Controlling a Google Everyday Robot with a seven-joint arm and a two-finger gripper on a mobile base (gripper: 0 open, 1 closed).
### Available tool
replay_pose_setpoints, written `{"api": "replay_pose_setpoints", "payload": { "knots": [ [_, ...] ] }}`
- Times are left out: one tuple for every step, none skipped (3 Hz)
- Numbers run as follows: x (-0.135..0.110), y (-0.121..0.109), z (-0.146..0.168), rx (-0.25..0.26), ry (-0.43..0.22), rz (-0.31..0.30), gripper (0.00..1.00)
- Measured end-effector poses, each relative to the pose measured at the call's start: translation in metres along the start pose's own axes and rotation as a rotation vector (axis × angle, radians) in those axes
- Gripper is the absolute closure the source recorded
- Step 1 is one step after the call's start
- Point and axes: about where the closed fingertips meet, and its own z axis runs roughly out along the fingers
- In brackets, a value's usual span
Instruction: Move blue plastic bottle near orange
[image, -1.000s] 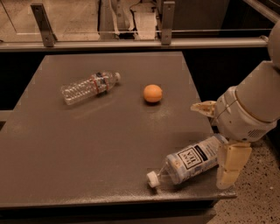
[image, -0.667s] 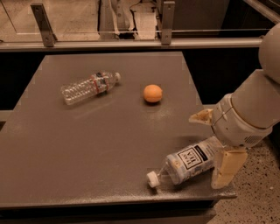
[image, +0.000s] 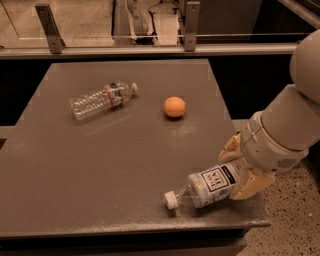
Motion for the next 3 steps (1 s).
{"api": "replay_pose_setpoints", "payload": {
  "knots": [
    [-0.001, 0.000, -0.001, 0.002, 0.001, -0.001, 0.86],
    [0.013, -0.012, -0.001, -0.014, 0.006, 0.050, 1.00],
    [0.042, -0.046, -0.007, 0.014, 0.024, 0.111, 1.00]
  ]
}}
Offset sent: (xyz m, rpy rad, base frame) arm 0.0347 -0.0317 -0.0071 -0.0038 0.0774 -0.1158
